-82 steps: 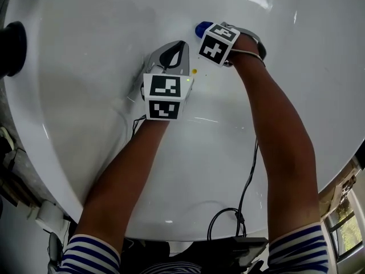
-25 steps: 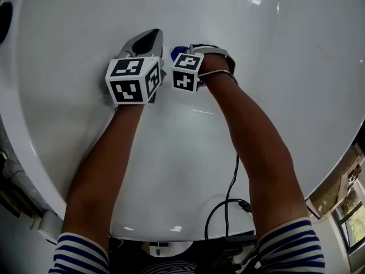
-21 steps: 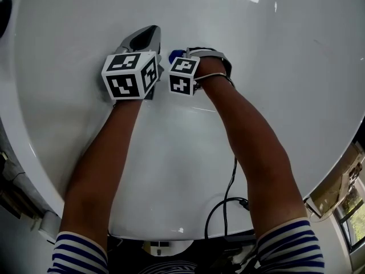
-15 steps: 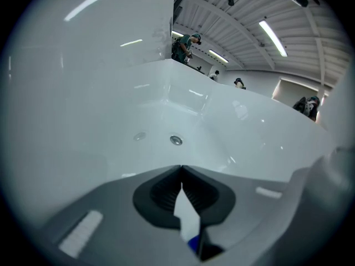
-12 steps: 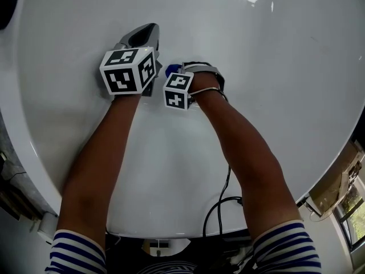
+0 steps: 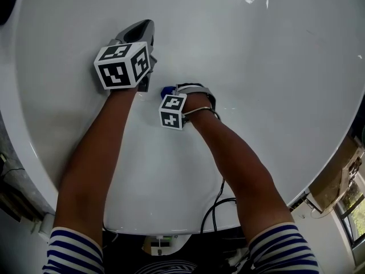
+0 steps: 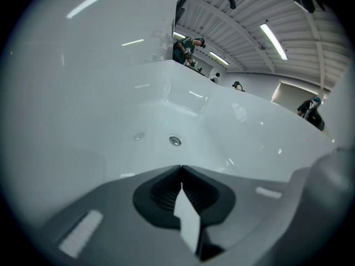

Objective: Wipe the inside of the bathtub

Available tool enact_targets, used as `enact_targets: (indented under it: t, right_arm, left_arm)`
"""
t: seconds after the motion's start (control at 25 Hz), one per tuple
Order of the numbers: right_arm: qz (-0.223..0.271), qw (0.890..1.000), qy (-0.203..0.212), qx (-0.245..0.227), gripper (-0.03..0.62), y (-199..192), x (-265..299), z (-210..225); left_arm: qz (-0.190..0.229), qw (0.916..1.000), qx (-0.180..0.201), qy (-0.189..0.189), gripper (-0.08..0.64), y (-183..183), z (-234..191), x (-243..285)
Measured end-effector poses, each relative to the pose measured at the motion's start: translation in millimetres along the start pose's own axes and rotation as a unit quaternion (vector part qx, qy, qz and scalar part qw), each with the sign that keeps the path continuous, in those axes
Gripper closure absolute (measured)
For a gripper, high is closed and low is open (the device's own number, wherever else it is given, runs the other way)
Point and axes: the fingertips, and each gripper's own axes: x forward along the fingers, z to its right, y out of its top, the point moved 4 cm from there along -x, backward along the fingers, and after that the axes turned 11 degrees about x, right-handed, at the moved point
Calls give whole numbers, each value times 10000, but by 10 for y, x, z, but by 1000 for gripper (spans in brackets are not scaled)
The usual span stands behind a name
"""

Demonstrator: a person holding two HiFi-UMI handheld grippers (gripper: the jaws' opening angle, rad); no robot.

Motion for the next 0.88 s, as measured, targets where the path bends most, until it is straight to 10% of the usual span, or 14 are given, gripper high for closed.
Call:
enact_targets:
  t: [0.88]
  right_arm:
    - [270,9961,-224,805,540,-499,-929,616]
  left_arm:
    - [120,9985,422,-335,557,797,254,-1]
